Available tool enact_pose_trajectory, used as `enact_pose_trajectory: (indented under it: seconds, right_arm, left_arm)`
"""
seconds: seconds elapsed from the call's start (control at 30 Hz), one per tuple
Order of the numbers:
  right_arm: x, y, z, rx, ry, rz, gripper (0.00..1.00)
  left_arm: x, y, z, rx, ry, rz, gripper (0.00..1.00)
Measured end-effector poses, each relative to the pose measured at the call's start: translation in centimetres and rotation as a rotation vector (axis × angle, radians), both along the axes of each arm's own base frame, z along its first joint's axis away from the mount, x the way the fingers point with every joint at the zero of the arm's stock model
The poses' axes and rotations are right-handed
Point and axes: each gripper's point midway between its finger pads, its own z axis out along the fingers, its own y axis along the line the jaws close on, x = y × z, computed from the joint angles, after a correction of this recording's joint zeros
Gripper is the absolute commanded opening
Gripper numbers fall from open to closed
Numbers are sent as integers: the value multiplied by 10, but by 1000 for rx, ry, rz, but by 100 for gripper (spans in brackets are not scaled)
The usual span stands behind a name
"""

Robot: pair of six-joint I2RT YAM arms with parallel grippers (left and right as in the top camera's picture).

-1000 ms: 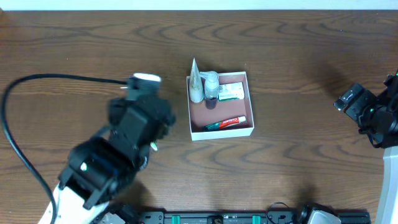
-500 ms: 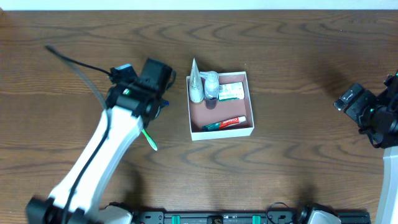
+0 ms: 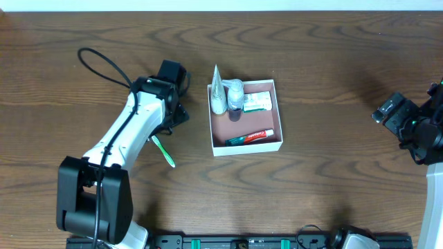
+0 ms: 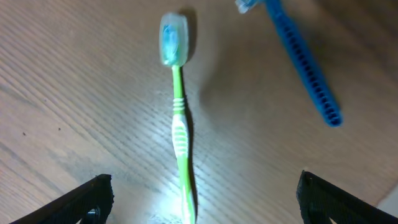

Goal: Pack container
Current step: 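Release the toothpaste and move the left gripper to the toothbrush, then grasp the green toothbrush handle with the left gripper and lift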

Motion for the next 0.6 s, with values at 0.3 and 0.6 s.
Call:
enact_pose_trajectory:
  seconds: [0.3,0.6]
  right_arm:
    - [0,0,0,0,0,0,99]
    - [0,0,0,0,-1,0,99]
  left_arm:
    - [-10,-5,-39,-145,29,-30,94]
    - [-28,-2,-63,-189,61,-22,89]
